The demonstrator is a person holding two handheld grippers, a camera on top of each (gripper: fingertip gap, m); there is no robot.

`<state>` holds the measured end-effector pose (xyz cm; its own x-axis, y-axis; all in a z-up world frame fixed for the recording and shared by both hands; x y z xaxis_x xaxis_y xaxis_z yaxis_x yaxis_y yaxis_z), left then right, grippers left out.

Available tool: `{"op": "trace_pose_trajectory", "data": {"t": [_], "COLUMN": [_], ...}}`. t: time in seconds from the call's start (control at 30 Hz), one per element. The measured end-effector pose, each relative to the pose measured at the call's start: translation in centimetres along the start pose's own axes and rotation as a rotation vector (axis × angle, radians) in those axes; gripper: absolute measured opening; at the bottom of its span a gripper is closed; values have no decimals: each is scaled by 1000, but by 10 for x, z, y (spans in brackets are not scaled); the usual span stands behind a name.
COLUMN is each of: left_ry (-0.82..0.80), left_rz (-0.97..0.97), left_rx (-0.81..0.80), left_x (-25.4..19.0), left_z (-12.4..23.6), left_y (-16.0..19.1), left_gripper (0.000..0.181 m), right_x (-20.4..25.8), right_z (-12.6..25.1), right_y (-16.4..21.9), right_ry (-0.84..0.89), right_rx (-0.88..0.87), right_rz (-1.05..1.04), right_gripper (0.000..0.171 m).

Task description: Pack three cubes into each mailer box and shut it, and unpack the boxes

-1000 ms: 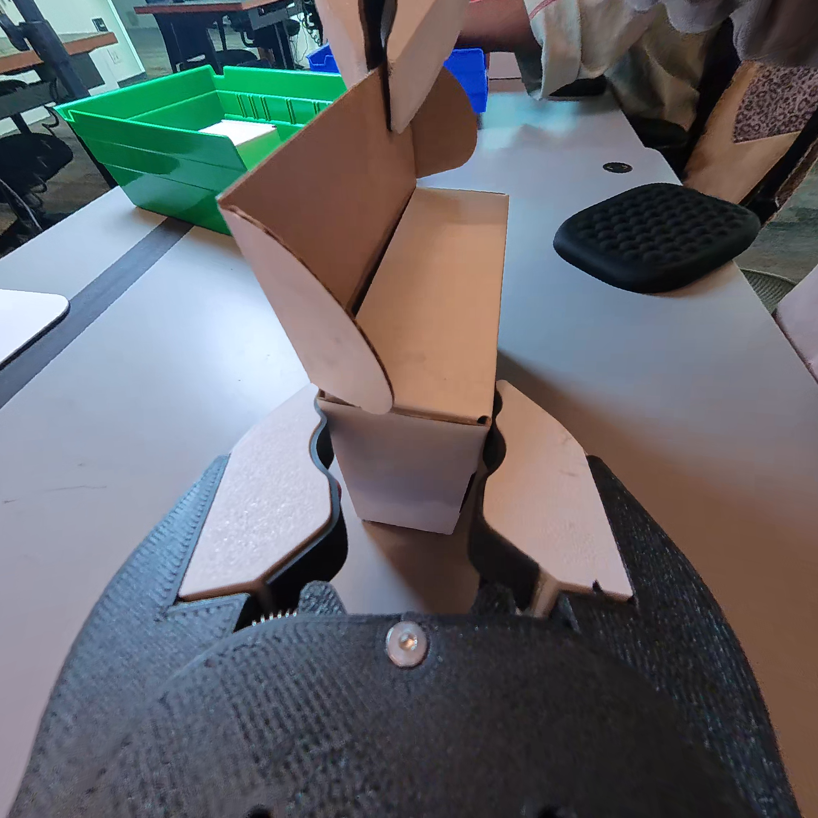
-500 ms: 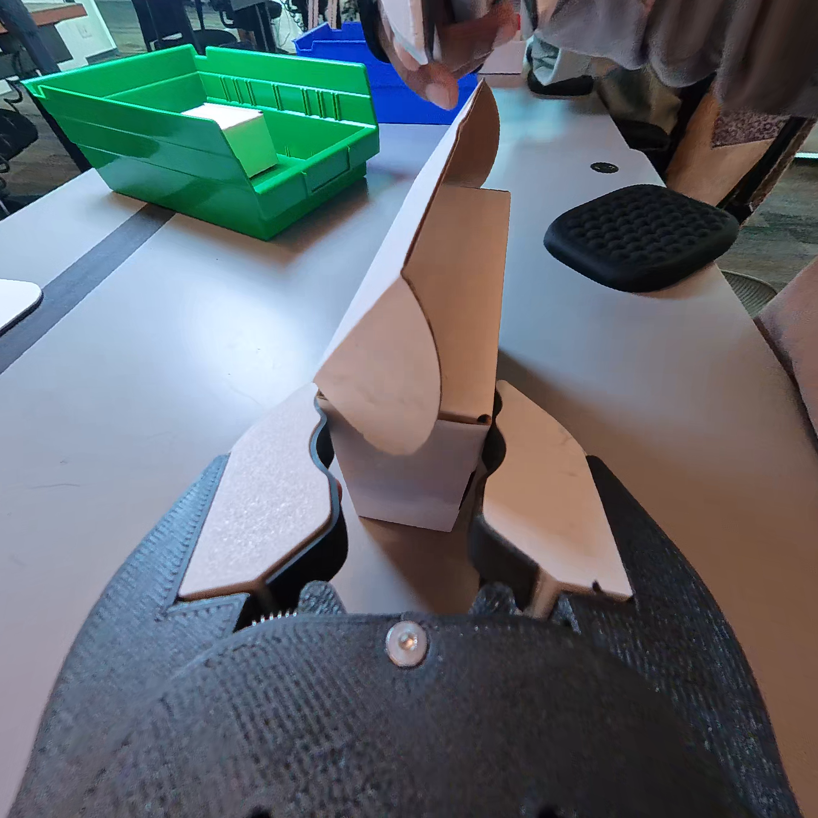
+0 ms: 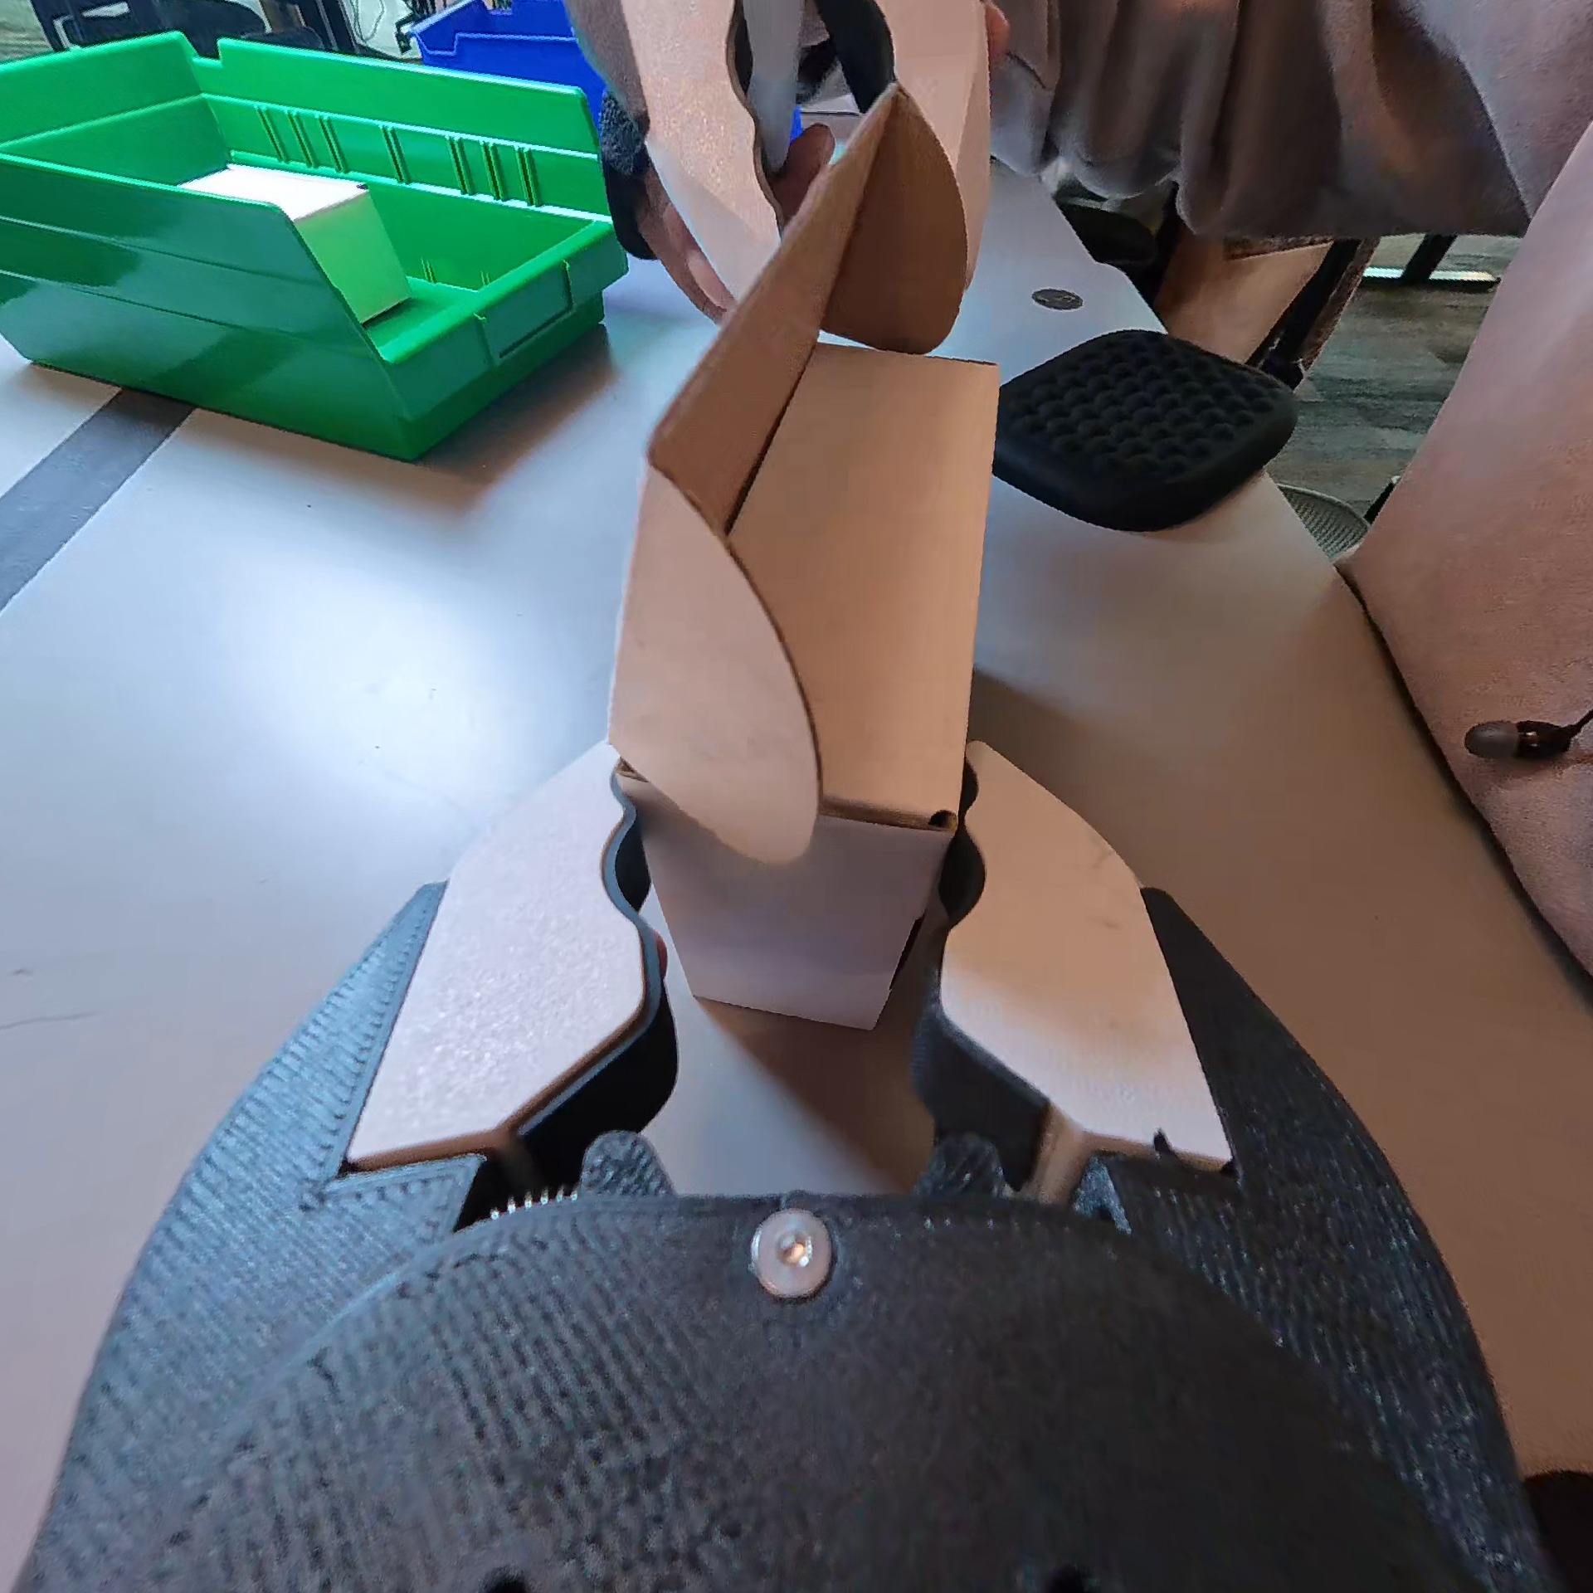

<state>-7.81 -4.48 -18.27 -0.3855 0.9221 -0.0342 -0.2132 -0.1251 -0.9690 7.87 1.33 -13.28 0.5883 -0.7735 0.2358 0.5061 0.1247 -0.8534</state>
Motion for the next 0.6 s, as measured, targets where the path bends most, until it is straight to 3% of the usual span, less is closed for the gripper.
{"op": "trace_pose_trajectory", "data": {"t": [0.17,0.6], "left_ry": [-1,-8], "left_rz": [0,4], "left_rx": [6,9], "left_x": [-1,-1], "left_z": [-1,-1], "left_y": [0,0], "left_gripper": [68,68], "right_x": [-6,8], "right_z": [-2,-6], "right_y": [-1,-3], "right_ry": [-82,80], "right_rx": [-88,135], "right_rz": [-109,140], "right_gripper": [37,43]}}
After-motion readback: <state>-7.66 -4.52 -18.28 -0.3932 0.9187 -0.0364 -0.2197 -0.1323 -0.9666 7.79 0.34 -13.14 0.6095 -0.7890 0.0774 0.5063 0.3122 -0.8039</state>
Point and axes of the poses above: each gripper's, where its closed fingertips meet, z back along the fingers, y out of its underside, x = y × z across the jaws, the point moved 4 cm from there along z, back along the fingers, and after that the axes turned 8 degrees about -x, right-handed, at the moved point
